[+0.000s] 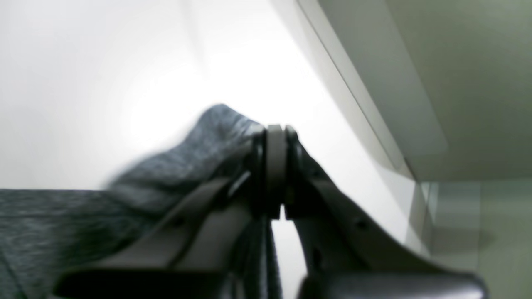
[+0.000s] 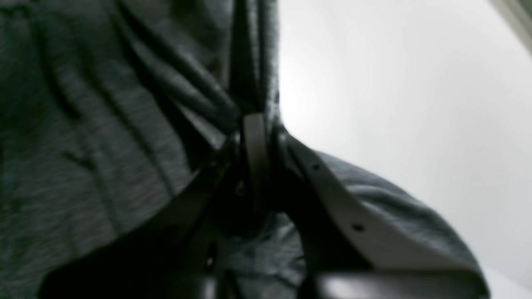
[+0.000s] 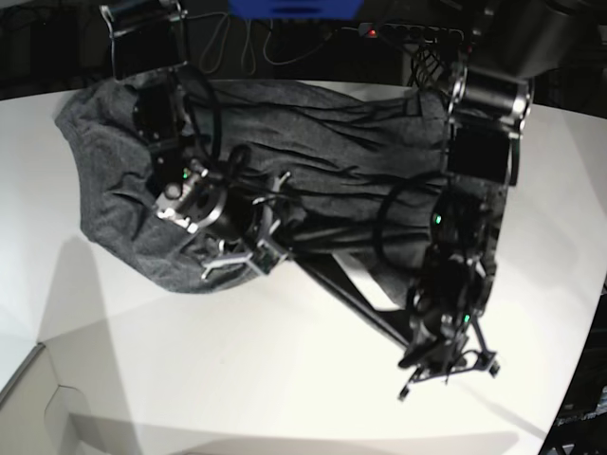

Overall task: Layout the t-shirt on the table in an organized manner, then fold the t-shirt properly
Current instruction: 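Drag the shirt edge with the left gripper away from the right gripper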

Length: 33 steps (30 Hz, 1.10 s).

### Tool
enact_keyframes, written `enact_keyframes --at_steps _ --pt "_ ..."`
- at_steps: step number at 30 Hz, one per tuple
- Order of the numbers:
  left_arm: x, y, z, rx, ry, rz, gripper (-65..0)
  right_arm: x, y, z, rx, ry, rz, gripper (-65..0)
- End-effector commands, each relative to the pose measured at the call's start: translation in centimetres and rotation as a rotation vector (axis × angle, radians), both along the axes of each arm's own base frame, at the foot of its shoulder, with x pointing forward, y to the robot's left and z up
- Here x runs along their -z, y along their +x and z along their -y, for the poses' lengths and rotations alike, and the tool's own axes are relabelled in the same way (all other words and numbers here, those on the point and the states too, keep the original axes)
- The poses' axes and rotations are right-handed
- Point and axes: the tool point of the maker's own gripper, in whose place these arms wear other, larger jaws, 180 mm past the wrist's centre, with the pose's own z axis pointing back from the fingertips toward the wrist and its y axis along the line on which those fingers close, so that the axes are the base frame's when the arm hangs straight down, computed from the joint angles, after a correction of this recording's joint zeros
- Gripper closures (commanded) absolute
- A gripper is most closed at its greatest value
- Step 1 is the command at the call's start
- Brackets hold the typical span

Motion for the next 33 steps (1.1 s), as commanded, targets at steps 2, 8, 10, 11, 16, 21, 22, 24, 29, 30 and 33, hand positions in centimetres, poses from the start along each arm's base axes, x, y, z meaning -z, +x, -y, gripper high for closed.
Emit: enact_keyframes --at_steps 2,8,10,11,16,21,22,24,29,30,33 --pt "-3.1 2.4 -1.3 -0.066 0.007 0.069 0.0 -1.1 2.1 1.1 0.036 0.0 0.031 0.0" --pt "-4.7 5.3 -1.1 -0.026 -0.043 0.133 0.0 -1.9 3.8 2.2 0.067 -0.001 0.046 0.0" --pt "-5.1 5.5 -1.2 -0.01 -0.055 0.156 0.0 -1.5 3.5 2.2 0.067 -0.017 0.031 0.0" --pt "-4.7 5.2 -1.9 -0.014 -0.048 0.15 0.0 -1.0 3.1 2.1 0.067 -0.028 0.01 0.0" --pt "1.7 1.9 -4.7 -0.049 -0.012 0.031 0.0 2.7 -1.7 -1.8 -0.046 -0.088 -0.114 -4.3" --pt "3.9 0.2 -6.4 -0.01 0.031 0.032 0.0 3.8 -4.5 -4.9 -0.134 -0.092 -0.153 -15.6" --pt "4.0 0.0 -6.8 -0.005 0.037 0.036 0.0 3.8 -4.6 -5.3 -0.14 -0.092 -0.158 -17.4" --pt "4.0 -0.1 -7.0 -0.002 0.041 0.04 0.0 3.9 -4.7 -5.3 -0.138 -0.098 -0.166 -20.5" --pt "5.2 -1.5 -8.9 -0.063 0.004 0.026 0.0 3.5 -4.4 -5.8 -0.138 -0.085 -0.158 -21.5" --pt "5.4 -1.7 -9.3 -0.072 0.0 0.024 0.0 3.6 -4.4 -5.7 -0.138 -0.09 -0.158 -21.5" --pt "6.0 -2.2 -9.5 -0.08 -0.004 0.011 0.0 4.0 -4.3 -4.7 -0.133 -0.115 -0.159 -21.5"
